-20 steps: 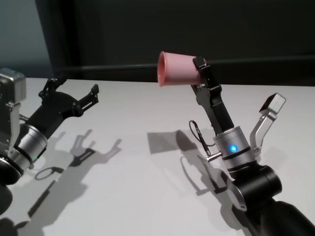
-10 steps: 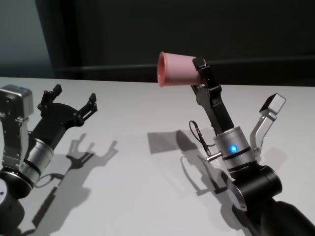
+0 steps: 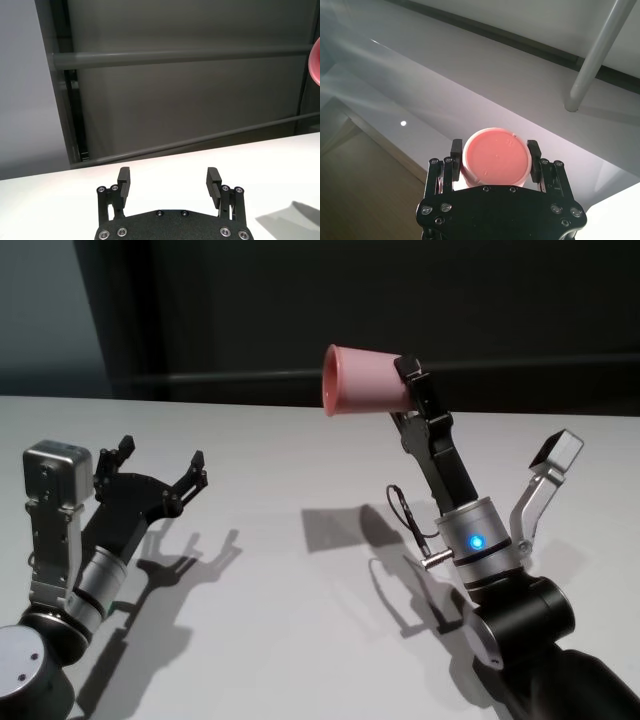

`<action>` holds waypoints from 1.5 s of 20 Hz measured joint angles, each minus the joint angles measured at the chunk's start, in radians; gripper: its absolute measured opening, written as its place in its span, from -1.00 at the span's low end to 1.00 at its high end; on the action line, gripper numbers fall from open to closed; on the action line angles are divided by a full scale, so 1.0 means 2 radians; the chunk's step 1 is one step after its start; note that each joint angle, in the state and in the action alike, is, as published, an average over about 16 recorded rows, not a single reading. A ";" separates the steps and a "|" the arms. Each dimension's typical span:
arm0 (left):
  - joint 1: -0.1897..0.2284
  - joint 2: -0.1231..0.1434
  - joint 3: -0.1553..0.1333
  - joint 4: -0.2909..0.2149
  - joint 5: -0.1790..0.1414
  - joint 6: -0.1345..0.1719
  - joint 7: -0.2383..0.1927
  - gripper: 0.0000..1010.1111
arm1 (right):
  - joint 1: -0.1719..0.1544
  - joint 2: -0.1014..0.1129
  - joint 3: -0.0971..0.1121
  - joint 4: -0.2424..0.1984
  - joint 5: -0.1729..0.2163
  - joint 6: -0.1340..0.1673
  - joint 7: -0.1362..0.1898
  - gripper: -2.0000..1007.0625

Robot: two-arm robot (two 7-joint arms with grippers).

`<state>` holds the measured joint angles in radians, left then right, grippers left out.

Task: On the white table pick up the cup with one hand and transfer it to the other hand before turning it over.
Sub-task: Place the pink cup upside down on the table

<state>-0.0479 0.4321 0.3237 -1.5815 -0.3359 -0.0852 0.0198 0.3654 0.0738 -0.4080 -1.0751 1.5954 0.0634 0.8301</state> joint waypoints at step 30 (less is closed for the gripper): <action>0.019 -0.034 -0.026 0.052 -0.011 -0.054 -0.051 0.98 | 0.000 0.000 0.000 0.000 0.000 0.000 0.000 0.49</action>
<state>-0.0105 0.3638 0.2709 -1.4778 -0.3583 -0.1937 -0.0815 0.3654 0.0738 -0.4080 -1.0751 1.5954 0.0634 0.8301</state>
